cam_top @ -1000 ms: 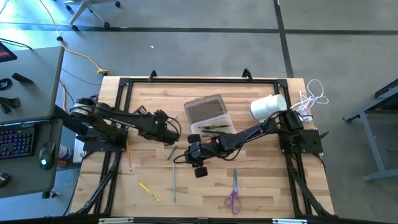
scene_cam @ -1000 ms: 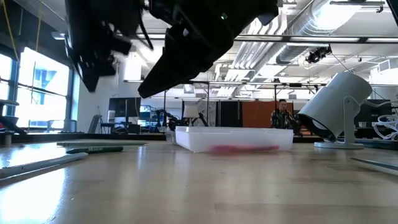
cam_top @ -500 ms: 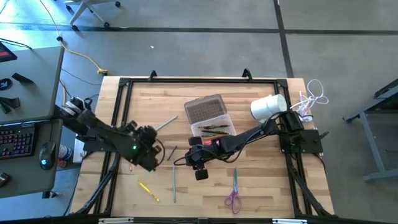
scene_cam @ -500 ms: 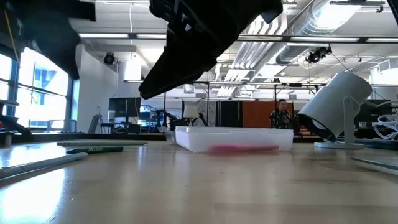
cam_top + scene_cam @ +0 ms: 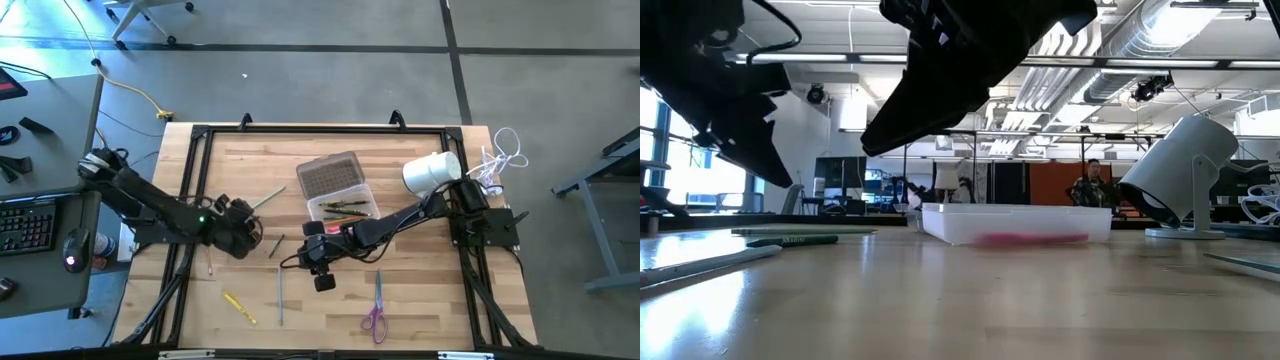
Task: Pick & place school supplies into a supply box
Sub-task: Put the light blue pencil into the gray supply box
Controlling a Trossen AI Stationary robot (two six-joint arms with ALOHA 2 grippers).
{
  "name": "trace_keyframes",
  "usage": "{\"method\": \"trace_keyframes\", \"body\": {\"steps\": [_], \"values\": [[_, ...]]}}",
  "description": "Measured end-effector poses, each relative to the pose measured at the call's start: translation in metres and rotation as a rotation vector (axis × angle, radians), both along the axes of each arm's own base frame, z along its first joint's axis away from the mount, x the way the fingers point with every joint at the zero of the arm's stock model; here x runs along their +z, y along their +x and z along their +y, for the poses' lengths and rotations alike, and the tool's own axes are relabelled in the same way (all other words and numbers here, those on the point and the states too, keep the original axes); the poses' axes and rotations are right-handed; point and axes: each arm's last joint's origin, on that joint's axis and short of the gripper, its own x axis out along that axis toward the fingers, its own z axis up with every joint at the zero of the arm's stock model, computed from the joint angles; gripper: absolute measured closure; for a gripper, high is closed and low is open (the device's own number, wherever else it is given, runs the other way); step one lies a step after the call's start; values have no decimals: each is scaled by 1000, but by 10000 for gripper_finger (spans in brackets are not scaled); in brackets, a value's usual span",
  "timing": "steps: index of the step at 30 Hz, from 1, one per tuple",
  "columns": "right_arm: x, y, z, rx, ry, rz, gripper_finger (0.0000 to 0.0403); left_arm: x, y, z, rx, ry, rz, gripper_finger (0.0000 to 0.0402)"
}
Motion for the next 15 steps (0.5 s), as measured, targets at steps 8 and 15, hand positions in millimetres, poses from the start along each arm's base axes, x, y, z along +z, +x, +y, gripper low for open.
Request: {"method": "trace_keyframes", "body": {"steps": [8,15], "values": [[0,0,0,2,0,-1,276,-22,-1,32,-88,-26,-103,243],[0,0,1,28,21,4,276,-43,-8,63,-26,-17,-145,243]]}}
